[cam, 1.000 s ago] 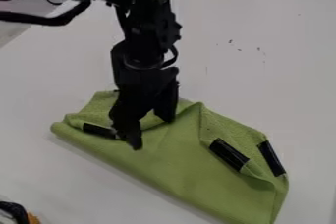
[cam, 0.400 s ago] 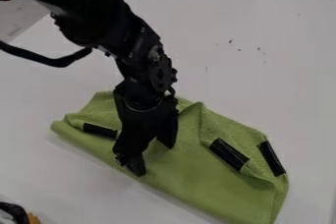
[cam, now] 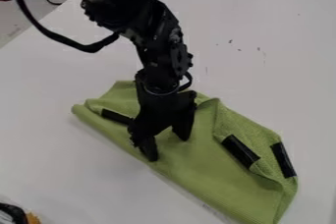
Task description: Move the cloth from bottom to the top
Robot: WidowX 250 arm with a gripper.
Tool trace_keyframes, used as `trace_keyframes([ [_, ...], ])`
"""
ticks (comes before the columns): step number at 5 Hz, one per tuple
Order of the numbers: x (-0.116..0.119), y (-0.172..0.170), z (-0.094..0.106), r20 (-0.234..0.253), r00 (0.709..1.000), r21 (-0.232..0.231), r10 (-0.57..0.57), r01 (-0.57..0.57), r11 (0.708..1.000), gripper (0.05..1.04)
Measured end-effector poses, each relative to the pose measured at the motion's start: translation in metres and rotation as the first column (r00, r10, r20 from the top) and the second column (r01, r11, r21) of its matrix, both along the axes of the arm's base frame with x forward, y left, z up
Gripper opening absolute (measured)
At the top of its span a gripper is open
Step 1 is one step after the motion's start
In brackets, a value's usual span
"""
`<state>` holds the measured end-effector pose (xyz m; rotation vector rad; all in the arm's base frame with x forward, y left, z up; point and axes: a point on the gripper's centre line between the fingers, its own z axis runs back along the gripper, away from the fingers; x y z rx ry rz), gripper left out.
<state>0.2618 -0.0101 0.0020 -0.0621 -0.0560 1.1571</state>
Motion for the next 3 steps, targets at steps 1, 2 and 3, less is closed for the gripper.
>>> trace_keyframes([
  [1,0.01,-0.007,-0.002,0.007,0.991,-0.03,-0.134,0.134,0.991,0.999],
  [2,0.027,-0.012,-0.005,-0.025,0.962,-0.059,-0.273,0.271,0.961,1.0],
  [3,0.048,-0.018,-0.006,-0.026,0.922,-0.069,-0.386,0.384,0.921,1.001],
])
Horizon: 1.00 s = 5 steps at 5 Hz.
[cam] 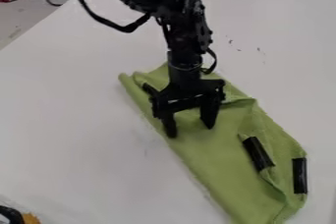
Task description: Move the cloth from bottom to the top
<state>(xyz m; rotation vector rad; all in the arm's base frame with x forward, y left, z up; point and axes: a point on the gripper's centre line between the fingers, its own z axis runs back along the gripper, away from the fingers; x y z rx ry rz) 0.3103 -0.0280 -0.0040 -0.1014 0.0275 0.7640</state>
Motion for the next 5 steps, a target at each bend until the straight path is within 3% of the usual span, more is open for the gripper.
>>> trace_keyframes([
  [1,0.019,-0.008,-0.001,-0.008,0.983,-0.003,-0.183,0.183,0.983,1.001],
  [2,0.032,-0.013,-0.002,-0.019,0.938,-0.007,-0.347,0.347,0.938,1.001],
  [4,0.052,-0.015,-0.003,-0.056,0.781,-0.046,-0.622,0.621,0.783,1.001],
  [5,0.052,-0.012,-0.003,-0.054,0.71,-0.057,-0.703,0.7,0.712,1.001],
])
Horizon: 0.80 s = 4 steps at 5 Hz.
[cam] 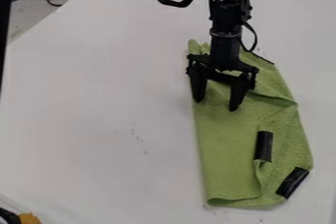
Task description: Move the cloth from bottom to the top
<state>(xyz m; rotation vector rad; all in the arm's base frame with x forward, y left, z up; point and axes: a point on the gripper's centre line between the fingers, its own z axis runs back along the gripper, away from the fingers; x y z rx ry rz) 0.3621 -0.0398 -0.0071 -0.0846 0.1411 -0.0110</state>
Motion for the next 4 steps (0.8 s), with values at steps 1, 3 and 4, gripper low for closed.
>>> trace_keyframes([
  [1,-0.002,0.008,-0.002,0.0,0.997,-0.007,-0.071,0.071,0.997,1.001],
  [3,-0.012,0.024,-0.003,0.063,0.985,0.022,-0.163,0.162,0.987,0.999],
  [4,-0.015,0.031,-0.004,0.108,0.981,0.029,-0.163,0.161,0.987,0.999],
])
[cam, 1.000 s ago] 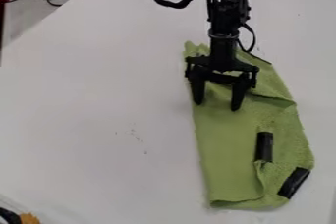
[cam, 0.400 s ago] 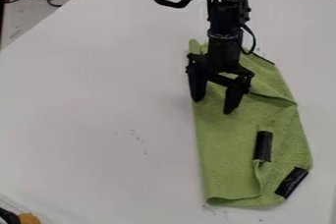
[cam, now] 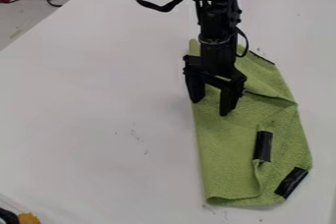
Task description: Move the cloth from bottom to the top
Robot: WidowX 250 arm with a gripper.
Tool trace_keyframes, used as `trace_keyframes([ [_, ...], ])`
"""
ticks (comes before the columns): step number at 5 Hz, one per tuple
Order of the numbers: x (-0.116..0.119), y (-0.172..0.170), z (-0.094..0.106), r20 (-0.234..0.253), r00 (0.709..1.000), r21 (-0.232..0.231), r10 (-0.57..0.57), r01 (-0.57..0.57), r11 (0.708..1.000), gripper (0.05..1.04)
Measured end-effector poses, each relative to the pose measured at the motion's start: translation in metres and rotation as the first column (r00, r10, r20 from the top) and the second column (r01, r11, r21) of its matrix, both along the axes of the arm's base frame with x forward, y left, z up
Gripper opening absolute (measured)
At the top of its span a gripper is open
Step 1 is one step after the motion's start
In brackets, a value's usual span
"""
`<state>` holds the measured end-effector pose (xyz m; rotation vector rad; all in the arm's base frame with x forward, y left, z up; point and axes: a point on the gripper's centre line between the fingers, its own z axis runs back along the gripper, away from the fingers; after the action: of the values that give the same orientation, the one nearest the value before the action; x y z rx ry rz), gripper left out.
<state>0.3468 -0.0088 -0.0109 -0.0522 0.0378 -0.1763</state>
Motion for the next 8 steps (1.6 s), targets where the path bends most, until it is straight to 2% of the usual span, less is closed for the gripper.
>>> trace_keyframes([
  [2,-0.001,0.006,-0.001,0.013,1.0,0.001,-0.003,0.003,1.0,0.997],
  [3,-0.004,0.009,-0.002,0.033,0.999,0.015,-0.007,0.007,1.0,0.998],
  [4,-0.011,0.032,0.001,0.075,0.996,0.038,0.04,-0.043,0.998,0.997],
  [5,-0.034,0.069,0.003,0.066,0.989,0.063,0.134,-0.138,0.988,0.998],
  [6,-0.051,0.086,0.004,0.061,0.979,0.066,0.192,-0.196,0.978,0.997],
  [8,-0.056,0.089,0.004,0.035,0.984,0.07,0.176,-0.178,0.982,0.997],
])
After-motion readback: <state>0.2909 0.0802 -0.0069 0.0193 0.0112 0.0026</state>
